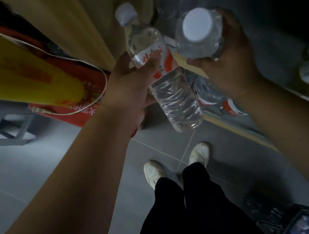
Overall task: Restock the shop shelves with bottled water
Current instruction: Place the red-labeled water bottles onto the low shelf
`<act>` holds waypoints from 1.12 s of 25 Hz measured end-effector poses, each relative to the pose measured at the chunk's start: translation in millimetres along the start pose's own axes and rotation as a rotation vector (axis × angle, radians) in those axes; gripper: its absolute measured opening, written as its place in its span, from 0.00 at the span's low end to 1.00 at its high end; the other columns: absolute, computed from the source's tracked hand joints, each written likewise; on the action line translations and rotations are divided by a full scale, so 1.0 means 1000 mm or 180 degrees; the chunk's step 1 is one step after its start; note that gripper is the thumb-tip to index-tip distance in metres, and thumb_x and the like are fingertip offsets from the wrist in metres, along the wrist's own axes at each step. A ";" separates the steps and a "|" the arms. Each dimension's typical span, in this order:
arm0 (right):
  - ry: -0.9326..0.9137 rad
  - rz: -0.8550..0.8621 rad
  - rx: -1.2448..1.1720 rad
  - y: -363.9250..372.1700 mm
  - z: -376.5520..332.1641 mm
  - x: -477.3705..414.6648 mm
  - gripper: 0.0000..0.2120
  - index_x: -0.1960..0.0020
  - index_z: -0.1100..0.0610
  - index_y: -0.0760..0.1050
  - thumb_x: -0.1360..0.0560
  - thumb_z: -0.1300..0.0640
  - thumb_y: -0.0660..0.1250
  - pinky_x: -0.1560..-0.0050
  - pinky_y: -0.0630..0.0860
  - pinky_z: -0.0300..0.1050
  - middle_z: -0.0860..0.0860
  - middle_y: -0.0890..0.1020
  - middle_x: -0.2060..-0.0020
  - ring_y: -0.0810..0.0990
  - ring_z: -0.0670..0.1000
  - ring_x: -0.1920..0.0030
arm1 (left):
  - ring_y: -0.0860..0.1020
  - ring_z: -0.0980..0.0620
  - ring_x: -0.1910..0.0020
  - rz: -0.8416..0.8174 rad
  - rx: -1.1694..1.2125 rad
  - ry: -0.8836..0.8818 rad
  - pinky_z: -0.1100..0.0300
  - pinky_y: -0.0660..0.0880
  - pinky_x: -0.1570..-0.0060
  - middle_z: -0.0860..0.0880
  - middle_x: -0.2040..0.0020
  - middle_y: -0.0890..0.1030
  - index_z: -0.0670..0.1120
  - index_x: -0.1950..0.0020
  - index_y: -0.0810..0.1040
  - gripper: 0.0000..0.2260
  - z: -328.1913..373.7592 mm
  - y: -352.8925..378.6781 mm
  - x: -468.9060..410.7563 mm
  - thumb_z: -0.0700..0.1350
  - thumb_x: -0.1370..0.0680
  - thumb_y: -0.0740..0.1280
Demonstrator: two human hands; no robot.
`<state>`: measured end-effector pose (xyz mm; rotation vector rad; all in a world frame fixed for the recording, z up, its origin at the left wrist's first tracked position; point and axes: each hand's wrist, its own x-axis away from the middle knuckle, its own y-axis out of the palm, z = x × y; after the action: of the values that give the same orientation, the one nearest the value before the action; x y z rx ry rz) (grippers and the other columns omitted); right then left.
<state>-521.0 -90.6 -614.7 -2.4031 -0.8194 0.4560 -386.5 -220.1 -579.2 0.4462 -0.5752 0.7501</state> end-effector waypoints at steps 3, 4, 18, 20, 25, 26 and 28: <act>0.0156 0.0411 -0.0193 0.011 0.021 -0.002 0.39 0.32 0.59 0.64 0.35 0.44 0.76 0.36 0.67 0.29 0.61 0.72 0.34 0.69 0.52 0.33 | 0.84 0.52 0.52 -0.0052 -0.0112 0.0218 0.53 0.82 0.59 0.47 0.44 0.82 0.47 0.32 0.71 0.19 -0.009 0.001 -0.011 0.45 0.22 0.69; 0.0249 0.0534 -0.0373 0.013 0.025 -0.004 0.40 0.30 0.60 0.63 0.34 0.45 0.76 0.36 0.70 0.31 0.59 0.71 0.33 0.69 0.51 0.33 | 0.84 0.54 0.55 -0.0049 -0.0082 0.0299 0.55 0.83 0.60 0.48 0.46 0.83 0.46 0.33 0.71 0.18 -0.011 0.001 -0.013 0.43 0.22 0.69; 0.1103 0.0493 -0.0861 0.011 0.064 -0.053 0.39 0.27 0.62 0.60 0.30 0.52 0.74 0.44 0.71 0.27 0.47 0.73 0.35 0.71 0.40 0.35 | 0.82 0.55 0.48 0.0058 -0.0166 0.0683 0.45 0.79 0.43 0.54 0.46 0.81 0.49 0.37 0.71 0.18 -0.028 0.003 -0.033 0.36 0.24 0.69; 0.1125 0.0206 -0.0981 0.007 0.065 -0.061 0.34 0.27 0.61 0.61 0.28 0.60 0.73 0.51 0.70 0.22 0.48 0.74 0.36 0.72 0.41 0.35 | 0.82 0.49 0.46 0.0040 -0.0269 0.0764 0.40 0.78 0.43 0.47 0.43 0.81 0.45 0.38 0.72 0.17 -0.027 0.010 -0.039 0.36 0.25 0.71; 0.0779 0.0026 -0.0826 0.011 0.077 -0.055 0.33 0.28 0.57 0.62 0.27 0.54 0.73 0.43 0.71 0.28 0.46 0.73 0.34 0.72 0.37 0.36 | 0.81 0.55 0.47 -0.0042 -0.0690 0.1122 0.43 0.79 0.44 0.51 0.44 0.81 0.48 0.41 0.73 0.20 -0.015 0.014 -0.047 0.41 0.30 0.75; 0.0739 0.0059 -0.0814 0.012 0.077 -0.054 0.33 0.28 0.57 0.62 0.27 0.53 0.73 0.42 0.71 0.28 0.46 0.73 0.34 0.72 0.37 0.36 | 0.81 0.55 0.45 -0.0021 -0.0663 0.1196 0.44 0.79 0.44 0.51 0.44 0.80 0.47 0.39 0.72 0.21 -0.013 0.015 -0.047 0.40 0.29 0.75; 0.0713 0.0130 -0.0776 0.011 0.076 -0.054 0.32 0.28 0.57 0.61 0.27 0.54 0.72 0.43 0.71 0.26 0.45 0.72 0.35 0.72 0.36 0.38 | 0.80 0.53 0.42 0.0064 -0.0553 0.1292 0.46 0.79 0.42 0.51 0.42 0.79 0.46 0.37 0.70 0.22 -0.011 0.017 -0.046 0.37 0.28 0.73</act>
<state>-592.8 -102.7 -674.3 -2.6379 -0.7636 0.1017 -423.1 -226.3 -613.6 0.1201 -0.2604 0.7767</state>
